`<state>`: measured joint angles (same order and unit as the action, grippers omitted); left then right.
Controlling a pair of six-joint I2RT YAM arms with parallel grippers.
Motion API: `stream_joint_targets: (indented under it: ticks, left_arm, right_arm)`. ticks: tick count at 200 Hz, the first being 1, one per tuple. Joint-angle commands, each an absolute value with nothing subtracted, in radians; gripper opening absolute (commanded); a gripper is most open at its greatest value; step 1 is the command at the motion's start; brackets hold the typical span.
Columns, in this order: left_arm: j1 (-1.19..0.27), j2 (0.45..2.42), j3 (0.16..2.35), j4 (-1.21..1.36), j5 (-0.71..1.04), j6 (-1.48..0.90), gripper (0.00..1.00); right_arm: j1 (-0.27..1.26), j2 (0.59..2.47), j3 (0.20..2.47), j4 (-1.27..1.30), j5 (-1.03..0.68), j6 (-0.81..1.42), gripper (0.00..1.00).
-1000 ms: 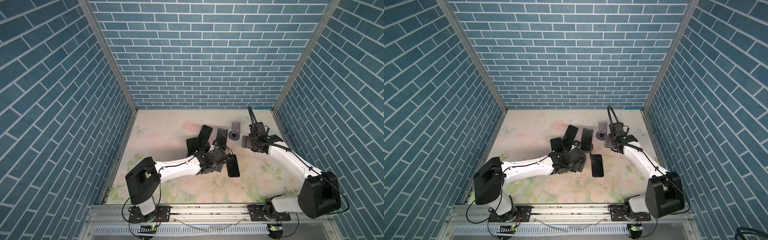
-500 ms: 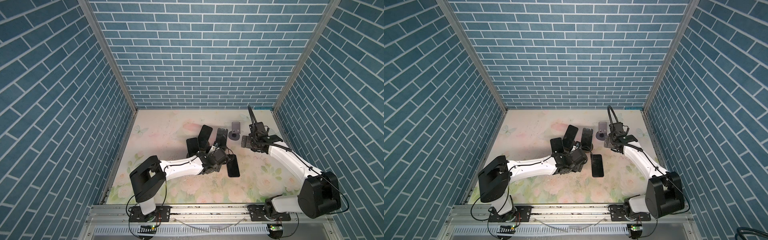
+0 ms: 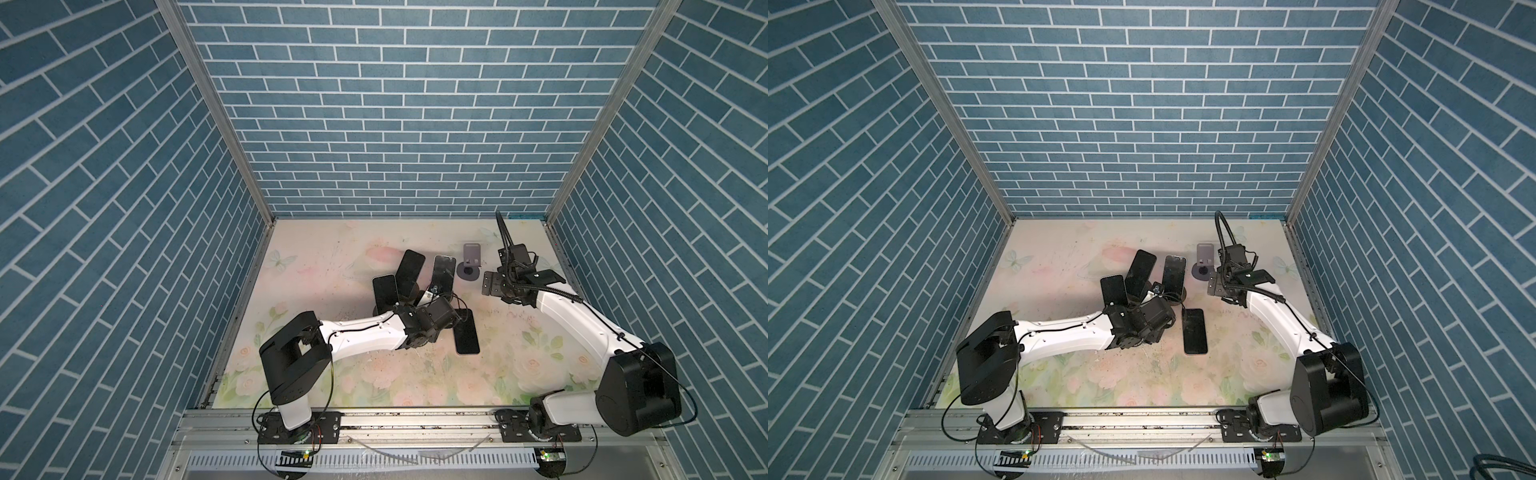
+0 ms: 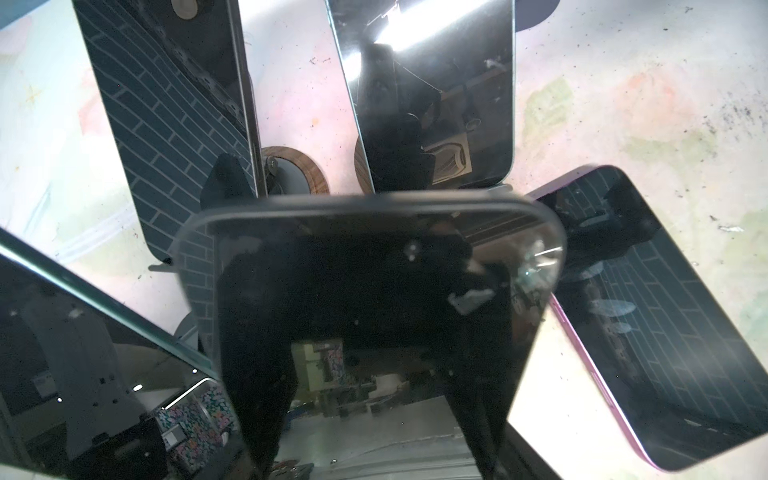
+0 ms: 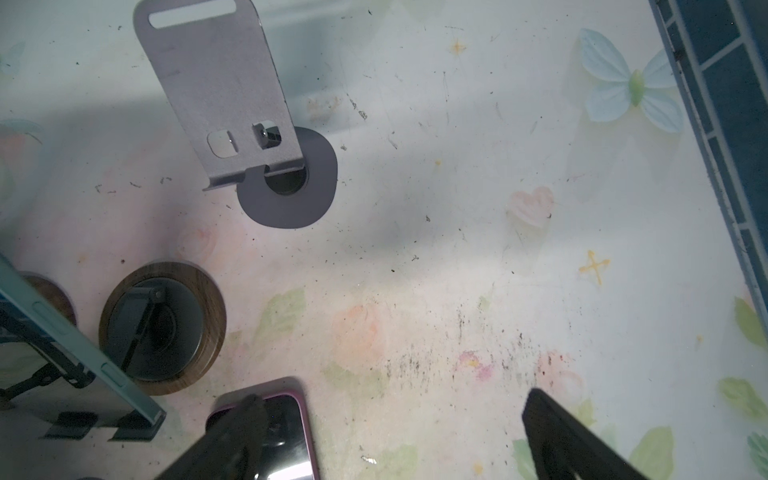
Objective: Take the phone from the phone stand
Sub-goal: 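Lift the black phone off its grey stand with the left gripper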
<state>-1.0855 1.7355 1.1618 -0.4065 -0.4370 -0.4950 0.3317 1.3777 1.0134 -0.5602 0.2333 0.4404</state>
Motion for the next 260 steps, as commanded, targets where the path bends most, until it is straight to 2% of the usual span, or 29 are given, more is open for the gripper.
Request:
stream_joint_targets:
  ticks: [1, 84, 171, 228, 260]
  left_arm:
    - [-1.09, 1.672, 1.177, -0.398, -0.466, -0.442, 0.54]
    - [-1.092, 1.484, 1.12, -0.335, -0.51, -0.4, 0.54]
    - [-1.065, 1.273, 0.997, -0.474, -0.783, -0.516, 0.55]
    - [-0.969, 1.113, 0.869, -0.563, -0.759, -0.638, 0.55]
    - [-0.885, 1.067, 0.827, -0.616, -0.67, -0.685, 0.55]
  right_arm:
    - [0.328, 1.395, 0.988, -0.565, 0.224, 0.449, 0.97]
    - [0.328, 1.407, 0.992, -0.563, 0.215, 0.454, 0.97]
    - [0.328, 1.402, 0.989, -0.562, 0.208, 0.454, 0.97]
    - [0.328, 1.405, 0.993, -0.566, 0.187, 0.464, 0.97]
    - [0.328, 1.407, 0.995, -0.563, 0.175, 0.471, 0.97]
